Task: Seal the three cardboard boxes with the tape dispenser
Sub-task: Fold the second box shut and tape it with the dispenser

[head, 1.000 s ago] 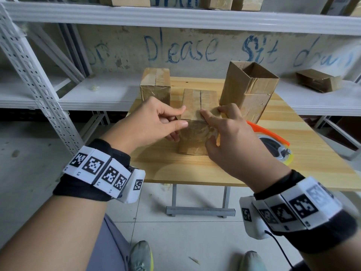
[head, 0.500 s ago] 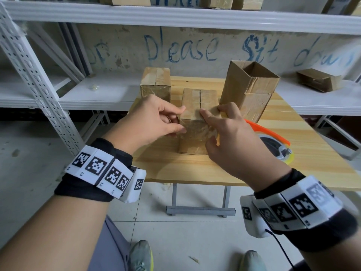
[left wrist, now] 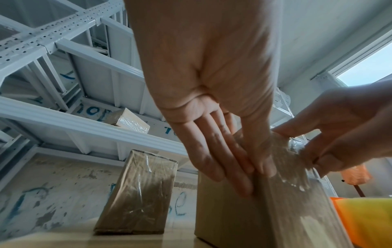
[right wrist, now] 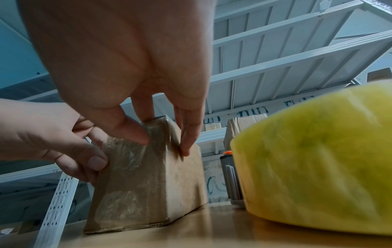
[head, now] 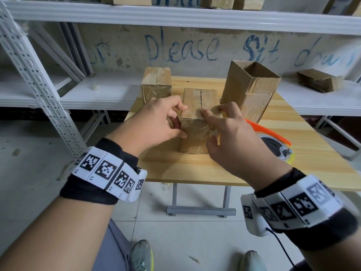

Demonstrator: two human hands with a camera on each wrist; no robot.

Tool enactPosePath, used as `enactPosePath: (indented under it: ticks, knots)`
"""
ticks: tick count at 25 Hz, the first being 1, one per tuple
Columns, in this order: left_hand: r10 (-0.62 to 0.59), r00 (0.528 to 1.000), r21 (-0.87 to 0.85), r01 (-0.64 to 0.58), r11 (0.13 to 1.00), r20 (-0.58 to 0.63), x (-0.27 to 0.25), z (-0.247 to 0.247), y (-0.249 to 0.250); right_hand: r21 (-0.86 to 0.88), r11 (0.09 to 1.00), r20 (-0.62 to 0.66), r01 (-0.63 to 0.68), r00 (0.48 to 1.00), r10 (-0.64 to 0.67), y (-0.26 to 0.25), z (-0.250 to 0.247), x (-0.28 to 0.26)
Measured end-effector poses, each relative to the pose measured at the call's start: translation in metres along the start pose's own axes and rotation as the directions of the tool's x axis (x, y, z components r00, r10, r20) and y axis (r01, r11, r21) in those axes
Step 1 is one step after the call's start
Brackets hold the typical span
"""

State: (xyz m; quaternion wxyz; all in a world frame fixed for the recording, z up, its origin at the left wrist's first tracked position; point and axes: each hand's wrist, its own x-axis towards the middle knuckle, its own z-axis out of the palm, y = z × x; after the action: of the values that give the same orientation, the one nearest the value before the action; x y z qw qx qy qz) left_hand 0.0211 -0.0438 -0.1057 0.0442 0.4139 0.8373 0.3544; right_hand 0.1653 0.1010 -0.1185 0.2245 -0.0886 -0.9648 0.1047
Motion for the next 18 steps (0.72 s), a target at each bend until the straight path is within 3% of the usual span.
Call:
enactPosePath:
  ticks: [13,18]
  knots:
    - [-0.062,0.998,0.111,0.061,0.992,0.002,-0.005,0.0,0.013,-0.003,1.0,0.045,-0.006,0.999,0.006,-0.002,-0.002,-0.001]
    - [-0.063,0.998,0.259,0.067,0.964,-0.024,-0.005,0.006,0.018,-0.022,1.0,0.07,0.003,0.998,-0.001,-0.002,-0.004,-0.001]
